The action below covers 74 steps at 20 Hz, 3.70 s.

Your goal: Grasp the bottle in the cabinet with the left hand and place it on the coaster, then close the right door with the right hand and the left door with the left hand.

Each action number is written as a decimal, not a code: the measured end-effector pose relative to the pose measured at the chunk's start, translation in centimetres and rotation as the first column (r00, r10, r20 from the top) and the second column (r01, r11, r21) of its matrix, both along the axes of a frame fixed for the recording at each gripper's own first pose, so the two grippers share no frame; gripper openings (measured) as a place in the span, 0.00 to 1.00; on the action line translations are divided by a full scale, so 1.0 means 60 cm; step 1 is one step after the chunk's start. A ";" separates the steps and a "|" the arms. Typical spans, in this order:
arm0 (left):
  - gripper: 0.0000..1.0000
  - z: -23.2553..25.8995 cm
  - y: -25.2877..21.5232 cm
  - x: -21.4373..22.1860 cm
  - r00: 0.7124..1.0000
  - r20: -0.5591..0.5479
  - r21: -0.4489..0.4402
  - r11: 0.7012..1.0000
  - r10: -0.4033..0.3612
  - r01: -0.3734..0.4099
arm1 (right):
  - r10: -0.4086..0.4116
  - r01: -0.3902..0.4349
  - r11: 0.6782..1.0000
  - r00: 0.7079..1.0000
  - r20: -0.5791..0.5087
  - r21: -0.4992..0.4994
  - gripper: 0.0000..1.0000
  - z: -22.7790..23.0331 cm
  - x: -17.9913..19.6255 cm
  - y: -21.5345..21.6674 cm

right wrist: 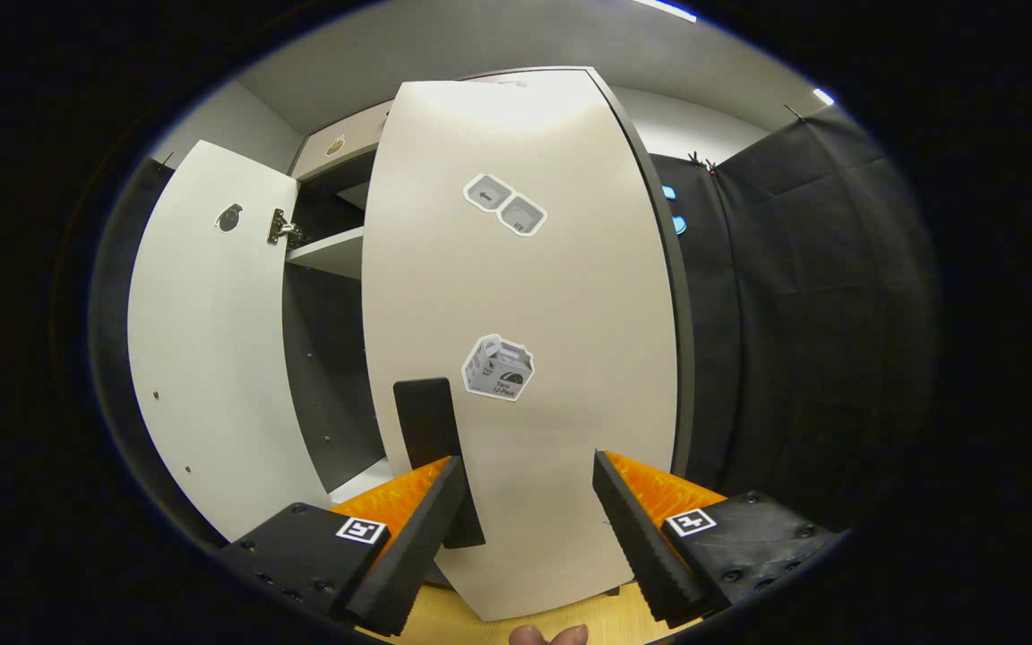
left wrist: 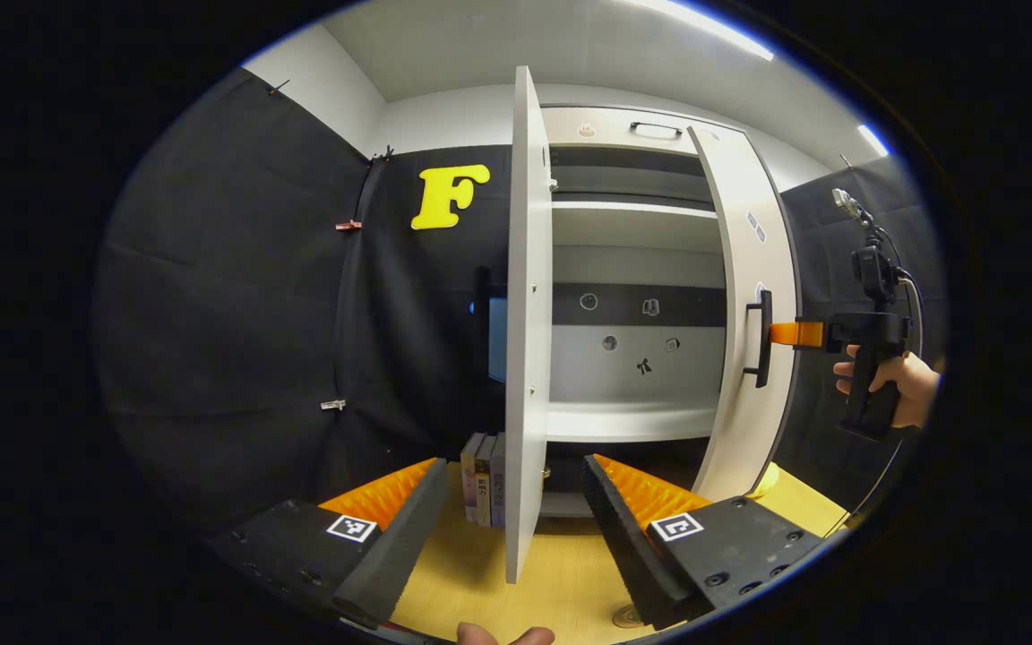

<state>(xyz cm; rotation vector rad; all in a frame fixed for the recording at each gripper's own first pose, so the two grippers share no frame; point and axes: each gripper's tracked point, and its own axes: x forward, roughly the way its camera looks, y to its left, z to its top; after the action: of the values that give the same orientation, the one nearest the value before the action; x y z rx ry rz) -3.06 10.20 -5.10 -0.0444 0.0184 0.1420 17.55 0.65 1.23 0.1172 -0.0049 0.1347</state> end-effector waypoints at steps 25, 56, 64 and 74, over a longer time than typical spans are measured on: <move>0.95 0.035 0.176 -0.029 0.987 -0.008 0.059 0.986 0.158 -0.157 | 0.015 -0.015 1.000 1.000 0.002 -0.018 0.97 0.018 -0.017 0.033; 0.90 0.041 0.006 0.172 0.989 -0.005 0.094 0.985 -0.145 0.145 | -0.077 0.077 0.996 0.997 0.014 -0.042 0.97 0.038 -0.145 -0.113; 0.90 0.050 -0.095 0.206 0.979 0.000 0.089 0.976 -0.202 0.201 | -0.121 0.121 0.992 0.993 0.001 -0.033 0.97 0.027 -0.163 -0.167; 0.91 0.077 -0.188 0.243 0.962 0.014 0.111 0.957 -0.273 0.270 | -0.178 0.178 0.984 0.984 -0.020 -0.026 0.97 0.013 -0.182 -0.228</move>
<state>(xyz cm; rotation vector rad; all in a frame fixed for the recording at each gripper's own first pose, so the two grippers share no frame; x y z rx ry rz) 11.51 -1.09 -0.47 0.0643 -0.0126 -0.1331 6.64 -13.02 2.03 0.0936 0.0080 -0.0452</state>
